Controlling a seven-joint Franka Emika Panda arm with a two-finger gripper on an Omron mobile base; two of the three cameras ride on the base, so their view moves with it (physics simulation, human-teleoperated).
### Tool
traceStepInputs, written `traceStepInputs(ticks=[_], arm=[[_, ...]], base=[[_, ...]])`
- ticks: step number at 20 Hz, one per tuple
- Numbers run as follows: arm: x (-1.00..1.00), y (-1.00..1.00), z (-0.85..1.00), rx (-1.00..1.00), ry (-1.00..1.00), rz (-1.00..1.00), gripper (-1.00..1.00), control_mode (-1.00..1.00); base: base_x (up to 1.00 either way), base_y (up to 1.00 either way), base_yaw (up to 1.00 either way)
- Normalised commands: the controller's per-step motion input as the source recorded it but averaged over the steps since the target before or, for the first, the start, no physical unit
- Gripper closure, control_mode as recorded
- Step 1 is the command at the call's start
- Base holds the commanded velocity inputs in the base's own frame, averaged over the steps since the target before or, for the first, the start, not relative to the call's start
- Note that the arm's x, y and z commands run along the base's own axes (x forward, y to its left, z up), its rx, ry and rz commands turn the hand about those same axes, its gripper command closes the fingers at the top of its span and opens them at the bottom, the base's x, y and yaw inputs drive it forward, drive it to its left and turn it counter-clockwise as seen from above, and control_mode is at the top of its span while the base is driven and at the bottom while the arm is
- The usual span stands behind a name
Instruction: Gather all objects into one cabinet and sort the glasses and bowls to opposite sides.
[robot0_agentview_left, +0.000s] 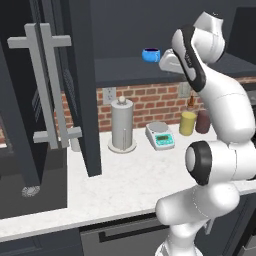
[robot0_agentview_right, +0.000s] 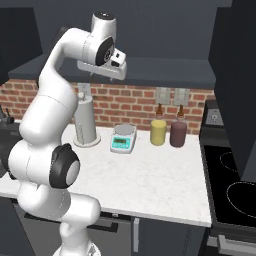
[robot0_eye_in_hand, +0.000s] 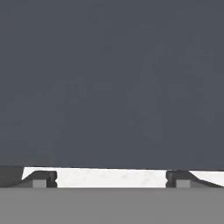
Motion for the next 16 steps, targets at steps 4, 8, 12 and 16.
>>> traceStepInputs(ticks=[4, 8, 12, 16], arm=[[0.00, 0.13, 0.00, 0.00, -0.27, 0.00, -1.00, -1.00], [0.00, 0.14, 0.00, -0.02, -0.26, 0.00, -1.00, -1.00], [0.19, 0.02, -0.03, 0.00, -0.08, 0.00, -1.00, -1.00], [0.48, 0.00, 0.00, 0.00, 0.00, 0.00, -1.00, -1.00]], base=[[0.00, 0.00, 0.00], [0.00, 0.00, 0.00], [0.00, 0.00, 0.00], [0.00, 0.00, 0.00]])
